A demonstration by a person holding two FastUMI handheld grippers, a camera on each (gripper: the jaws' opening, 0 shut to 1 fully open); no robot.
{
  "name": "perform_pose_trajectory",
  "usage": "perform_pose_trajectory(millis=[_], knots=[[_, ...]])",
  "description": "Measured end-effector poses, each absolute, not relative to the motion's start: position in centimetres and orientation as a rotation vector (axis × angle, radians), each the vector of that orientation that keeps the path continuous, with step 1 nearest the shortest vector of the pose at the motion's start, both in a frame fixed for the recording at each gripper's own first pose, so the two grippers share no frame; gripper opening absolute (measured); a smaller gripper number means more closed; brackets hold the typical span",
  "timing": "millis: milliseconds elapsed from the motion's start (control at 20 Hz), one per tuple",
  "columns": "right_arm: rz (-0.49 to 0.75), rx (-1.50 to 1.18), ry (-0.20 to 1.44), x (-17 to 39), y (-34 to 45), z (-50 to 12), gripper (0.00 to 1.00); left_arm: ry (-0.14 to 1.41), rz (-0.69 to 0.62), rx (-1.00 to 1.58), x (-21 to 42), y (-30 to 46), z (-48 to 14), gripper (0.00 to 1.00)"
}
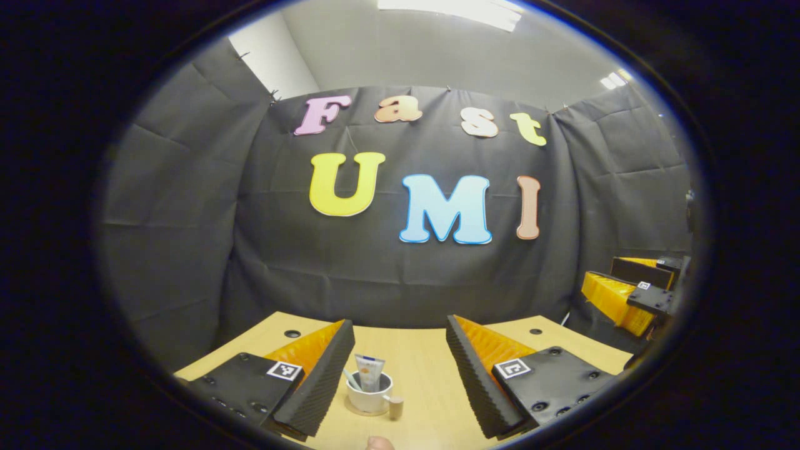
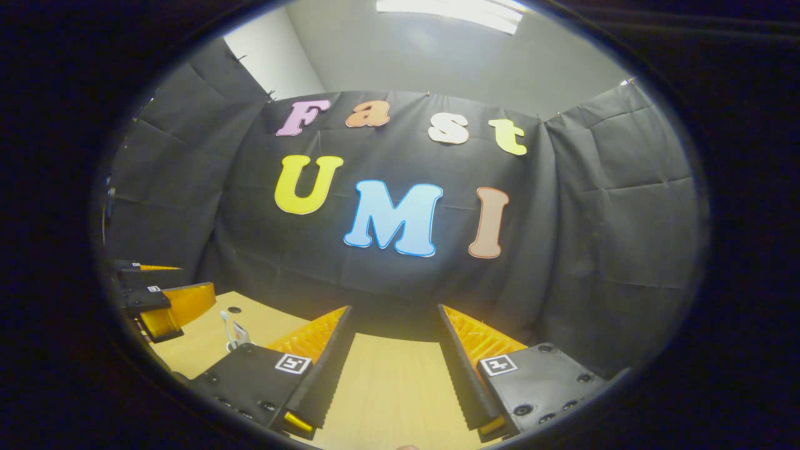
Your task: Put the toothbrush and toothpaste on the desktop into the cup, then pick up the cup and place it on the coaster on the desktop.
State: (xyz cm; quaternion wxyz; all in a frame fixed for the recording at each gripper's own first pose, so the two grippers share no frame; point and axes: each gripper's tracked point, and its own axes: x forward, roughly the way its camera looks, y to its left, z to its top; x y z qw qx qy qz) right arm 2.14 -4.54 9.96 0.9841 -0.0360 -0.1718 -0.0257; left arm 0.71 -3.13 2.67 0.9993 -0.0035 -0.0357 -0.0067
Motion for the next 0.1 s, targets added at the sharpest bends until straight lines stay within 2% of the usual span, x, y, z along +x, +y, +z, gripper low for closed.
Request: perform_pose_trajectory(millis=[100], knots=[[-0.051,-0.074,-0.344,2.48,-4.72,9.92,0.83,-0.074,-0.006,-0.010,0.87,-3.10,2.76,0.94]])
